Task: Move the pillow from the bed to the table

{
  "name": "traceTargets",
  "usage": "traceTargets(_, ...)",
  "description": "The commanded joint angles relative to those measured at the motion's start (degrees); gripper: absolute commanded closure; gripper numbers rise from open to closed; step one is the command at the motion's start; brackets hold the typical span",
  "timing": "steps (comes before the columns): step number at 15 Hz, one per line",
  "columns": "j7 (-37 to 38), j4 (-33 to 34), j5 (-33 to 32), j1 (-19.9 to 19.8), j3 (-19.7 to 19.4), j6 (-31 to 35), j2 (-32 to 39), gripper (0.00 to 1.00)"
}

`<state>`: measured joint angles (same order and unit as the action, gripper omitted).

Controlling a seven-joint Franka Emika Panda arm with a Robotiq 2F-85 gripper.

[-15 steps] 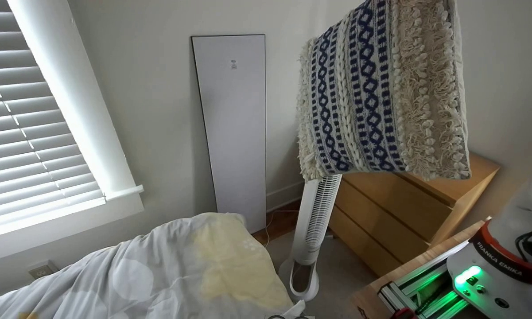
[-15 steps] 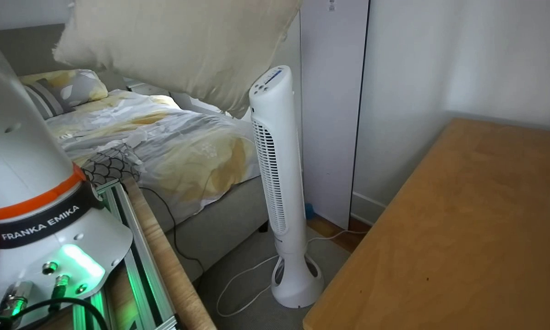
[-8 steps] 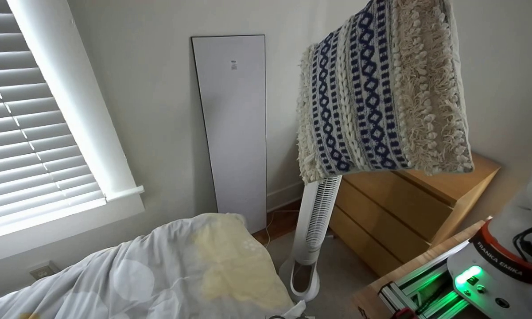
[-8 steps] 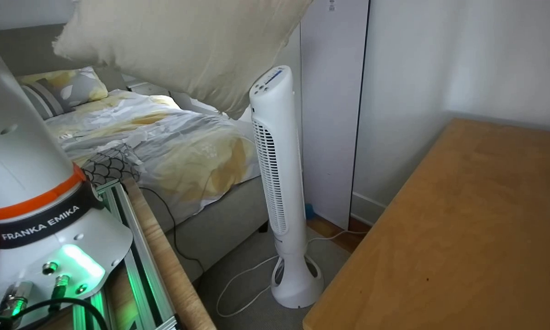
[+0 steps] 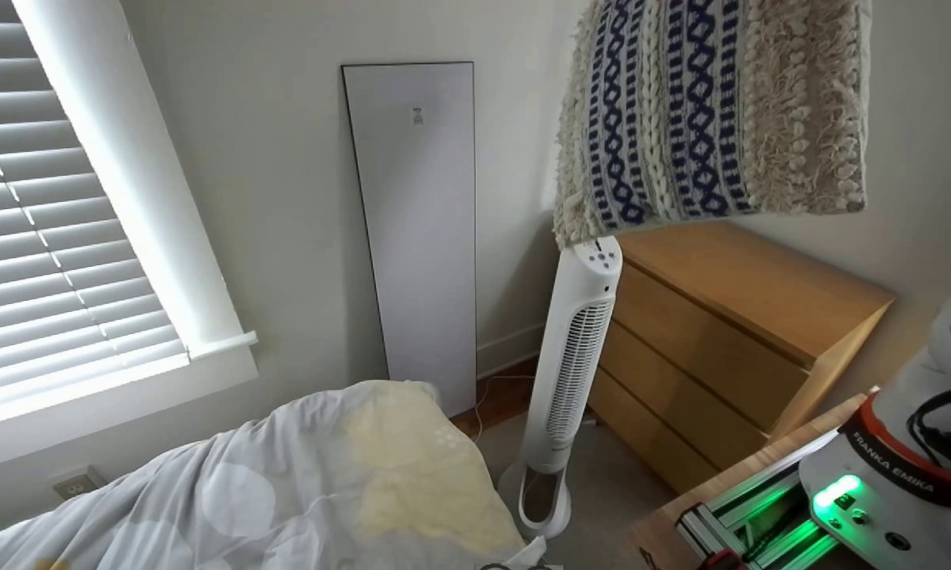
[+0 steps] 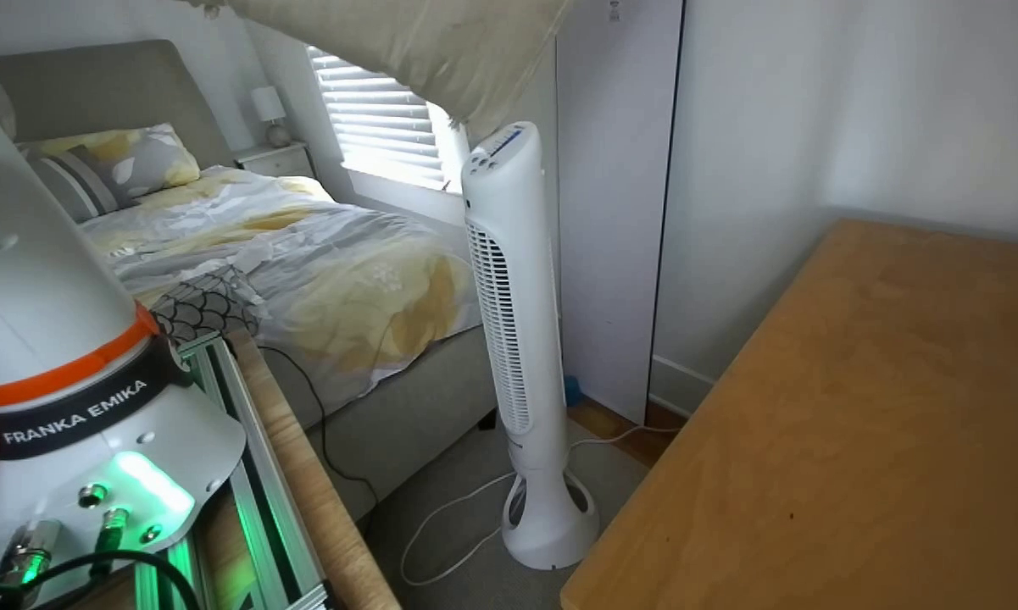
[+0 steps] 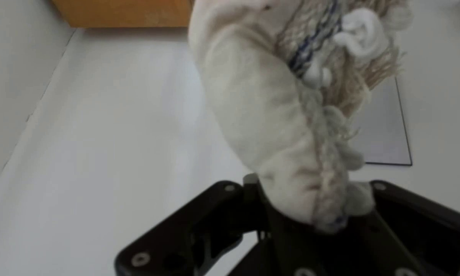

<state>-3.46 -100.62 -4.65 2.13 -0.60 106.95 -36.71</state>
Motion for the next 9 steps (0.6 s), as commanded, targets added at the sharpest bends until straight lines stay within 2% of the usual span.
traceTargets(1, 0.81, 7.71, -0.78, -2.64, -1.47, 3.98, 2.38, 0.96)
traceTargets(5, 1.5, 9.52, -1.32, -5.54, -4.26, 9.26, 4.63, 0.96)
traceTargets(9, 1.03, 5.66, 0.04, -7.41, -8.4, 15.15, 7.06, 0.96)
